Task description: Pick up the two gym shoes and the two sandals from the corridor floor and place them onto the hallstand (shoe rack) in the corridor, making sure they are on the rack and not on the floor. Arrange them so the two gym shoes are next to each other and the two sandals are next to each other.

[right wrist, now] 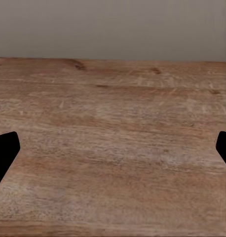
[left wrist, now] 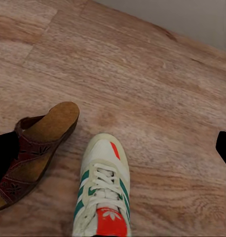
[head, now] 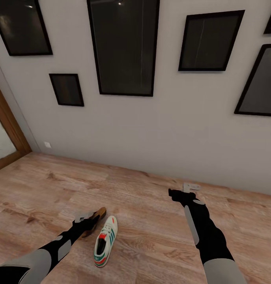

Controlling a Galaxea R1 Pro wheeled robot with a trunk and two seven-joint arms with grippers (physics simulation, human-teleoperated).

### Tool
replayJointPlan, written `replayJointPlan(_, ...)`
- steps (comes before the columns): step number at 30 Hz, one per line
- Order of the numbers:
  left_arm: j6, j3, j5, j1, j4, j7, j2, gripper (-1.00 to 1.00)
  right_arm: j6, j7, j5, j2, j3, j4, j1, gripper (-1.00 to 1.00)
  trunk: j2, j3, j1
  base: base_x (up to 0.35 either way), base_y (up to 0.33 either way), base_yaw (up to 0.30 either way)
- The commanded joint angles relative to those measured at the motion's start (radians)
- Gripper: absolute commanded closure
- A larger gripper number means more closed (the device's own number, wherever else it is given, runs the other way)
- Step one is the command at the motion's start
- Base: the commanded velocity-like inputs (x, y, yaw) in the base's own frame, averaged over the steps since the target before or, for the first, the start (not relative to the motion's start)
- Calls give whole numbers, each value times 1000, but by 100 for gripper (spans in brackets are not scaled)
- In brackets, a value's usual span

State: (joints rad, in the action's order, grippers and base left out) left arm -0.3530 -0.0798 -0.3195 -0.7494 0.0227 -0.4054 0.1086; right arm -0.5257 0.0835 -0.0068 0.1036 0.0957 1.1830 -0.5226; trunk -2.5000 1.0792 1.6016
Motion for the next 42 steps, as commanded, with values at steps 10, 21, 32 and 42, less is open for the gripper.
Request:
replayJointPlan(10, -3, -8, -10, -1, -1, -4, 0, -100, -5, 2, -1, 1, 1, 1, -1, -100, 0, 1, -1, -90, 0, 0)
replayJointPlan(21, -3, -8, -10, -1, -1, -4, 0, -100, -4, 2, 2, 1, 2, 2, -1, -100, 0, 1, -1, -2, 0, 0)
replayJointPlan(32, -3, -9, -10, -1, 0, -4, 0, -100, -5, 2, -1, 1, 4, 3, -1, -100, -1, 10, 0, 0, 0, 0)
replayJointPlan(42, -4, -9, -1, -1, 0, 19, -18, -100, -5, 2, -1, 1, 4, 3, 0, -100, -3, 64, 5, 0, 0, 0)
